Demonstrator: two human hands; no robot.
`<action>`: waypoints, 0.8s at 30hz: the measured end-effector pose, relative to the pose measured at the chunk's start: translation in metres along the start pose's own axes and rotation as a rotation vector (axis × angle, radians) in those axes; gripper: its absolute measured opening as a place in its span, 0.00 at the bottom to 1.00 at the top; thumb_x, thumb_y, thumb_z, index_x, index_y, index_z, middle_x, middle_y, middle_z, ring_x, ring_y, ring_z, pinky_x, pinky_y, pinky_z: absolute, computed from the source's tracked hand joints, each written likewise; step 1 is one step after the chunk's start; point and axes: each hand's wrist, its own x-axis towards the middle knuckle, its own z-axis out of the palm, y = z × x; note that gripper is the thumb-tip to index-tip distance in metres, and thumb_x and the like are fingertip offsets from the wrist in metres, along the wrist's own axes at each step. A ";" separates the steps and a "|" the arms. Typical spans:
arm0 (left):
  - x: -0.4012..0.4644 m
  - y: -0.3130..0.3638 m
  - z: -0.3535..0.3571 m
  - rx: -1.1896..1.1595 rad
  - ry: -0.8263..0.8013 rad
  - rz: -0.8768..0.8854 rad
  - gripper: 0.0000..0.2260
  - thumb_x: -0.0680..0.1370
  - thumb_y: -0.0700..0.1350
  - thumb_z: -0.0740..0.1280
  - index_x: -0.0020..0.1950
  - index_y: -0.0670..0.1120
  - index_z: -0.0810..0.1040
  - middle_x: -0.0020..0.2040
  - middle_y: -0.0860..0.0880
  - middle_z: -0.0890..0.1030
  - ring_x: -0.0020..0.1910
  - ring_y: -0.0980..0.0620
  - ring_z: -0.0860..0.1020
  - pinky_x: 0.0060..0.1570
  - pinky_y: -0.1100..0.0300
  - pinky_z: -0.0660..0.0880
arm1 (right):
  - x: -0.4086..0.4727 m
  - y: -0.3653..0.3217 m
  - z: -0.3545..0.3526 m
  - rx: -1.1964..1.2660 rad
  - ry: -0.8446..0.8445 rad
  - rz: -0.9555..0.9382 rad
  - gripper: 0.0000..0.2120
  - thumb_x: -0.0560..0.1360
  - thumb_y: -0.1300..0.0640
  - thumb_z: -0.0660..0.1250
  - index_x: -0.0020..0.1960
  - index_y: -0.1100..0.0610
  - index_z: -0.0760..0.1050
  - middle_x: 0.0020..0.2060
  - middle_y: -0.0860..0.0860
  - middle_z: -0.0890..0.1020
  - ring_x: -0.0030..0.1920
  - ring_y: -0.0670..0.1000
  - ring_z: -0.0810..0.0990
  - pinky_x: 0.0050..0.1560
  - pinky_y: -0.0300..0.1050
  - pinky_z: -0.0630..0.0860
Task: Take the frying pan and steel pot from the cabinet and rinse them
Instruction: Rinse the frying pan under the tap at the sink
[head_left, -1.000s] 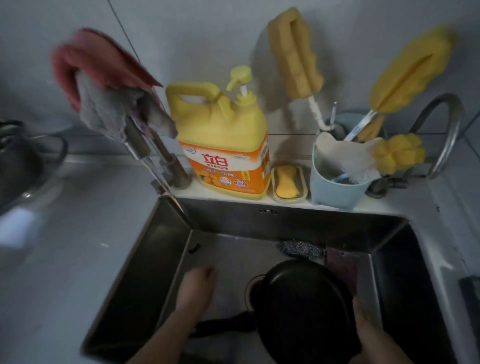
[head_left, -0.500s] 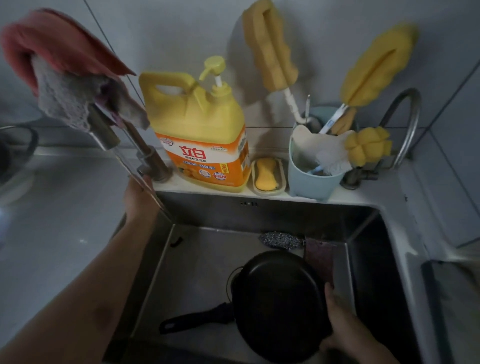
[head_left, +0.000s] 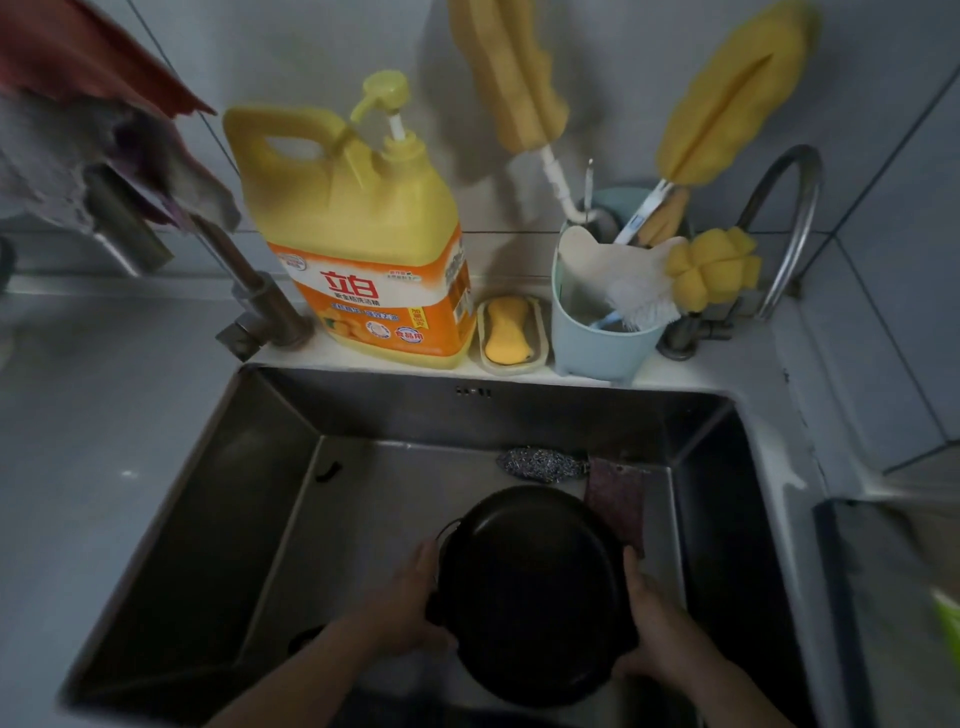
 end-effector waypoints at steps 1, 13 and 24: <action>0.002 0.003 0.004 -0.013 0.007 -0.001 0.56 0.66 0.52 0.78 0.77 0.42 0.39 0.78 0.44 0.50 0.76 0.48 0.53 0.71 0.62 0.53 | 0.001 0.001 0.001 -0.002 0.008 0.001 0.69 0.63 0.48 0.81 0.74 0.57 0.24 0.78 0.56 0.53 0.76 0.54 0.59 0.74 0.43 0.59; 0.015 -0.001 0.040 0.192 0.101 -0.003 0.62 0.64 0.51 0.78 0.74 0.46 0.27 0.73 0.42 0.61 0.67 0.43 0.69 0.63 0.49 0.70 | 0.001 0.005 0.005 0.119 0.000 -0.002 0.72 0.60 0.50 0.83 0.70 0.48 0.20 0.78 0.54 0.54 0.76 0.53 0.58 0.74 0.47 0.60; 0.018 -0.014 0.027 0.038 0.081 0.100 0.67 0.57 0.53 0.81 0.75 0.53 0.29 0.75 0.45 0.58 0.72 0.45 0.63 0.69 0.51 0.66 | 0.002 0.004 0.006 0.220 -0.009 -0.034 0.74 0.56 0.53 0.85 0.69 0.44 0.21 0.78 0.52 0.51 0.77 0.52 0.54 0.75 0.43 0.58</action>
